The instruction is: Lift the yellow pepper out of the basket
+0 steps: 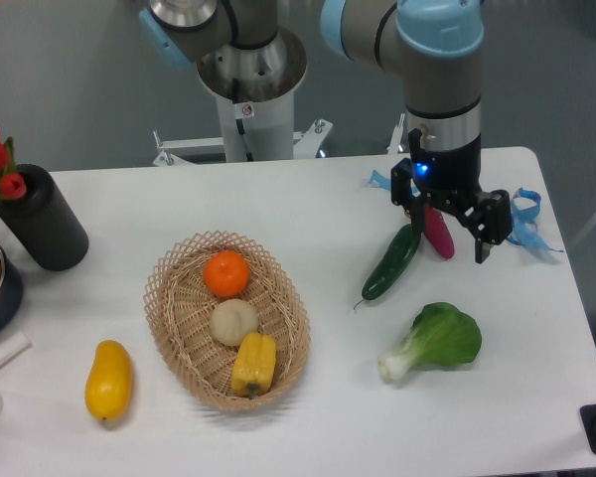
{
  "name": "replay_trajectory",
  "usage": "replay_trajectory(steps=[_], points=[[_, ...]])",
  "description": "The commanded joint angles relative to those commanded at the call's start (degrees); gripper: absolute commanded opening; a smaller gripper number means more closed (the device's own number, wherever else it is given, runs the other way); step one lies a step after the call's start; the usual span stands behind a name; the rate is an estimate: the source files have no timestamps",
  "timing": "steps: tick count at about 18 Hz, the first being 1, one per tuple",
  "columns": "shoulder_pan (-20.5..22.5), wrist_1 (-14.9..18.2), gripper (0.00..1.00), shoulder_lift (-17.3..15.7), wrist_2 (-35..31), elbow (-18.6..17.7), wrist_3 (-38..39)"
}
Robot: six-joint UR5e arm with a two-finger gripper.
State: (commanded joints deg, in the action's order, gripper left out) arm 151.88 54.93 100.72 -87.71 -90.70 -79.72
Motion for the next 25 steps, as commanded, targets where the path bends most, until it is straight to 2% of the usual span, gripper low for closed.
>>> replay_trajectory(steps=[10, 15, 17, 20, 25], points=[[-0.6, 0.0, 1.00, 0.4, 0.8, -1.4, 2.0], [-1.7, -0.5, 1.00, 1.0, 5.4, -1.8, 19.0], [-3.2, -1.6, 1.00, 1.6, 5.5, -1.9, 22.7], [-4.9, -1.7, 1.00, 1.8, 5.5, -3.5, 26.9], [-8.3, -1.7, 1.00, 3.0, 5.4, -4.0, 37.4]])
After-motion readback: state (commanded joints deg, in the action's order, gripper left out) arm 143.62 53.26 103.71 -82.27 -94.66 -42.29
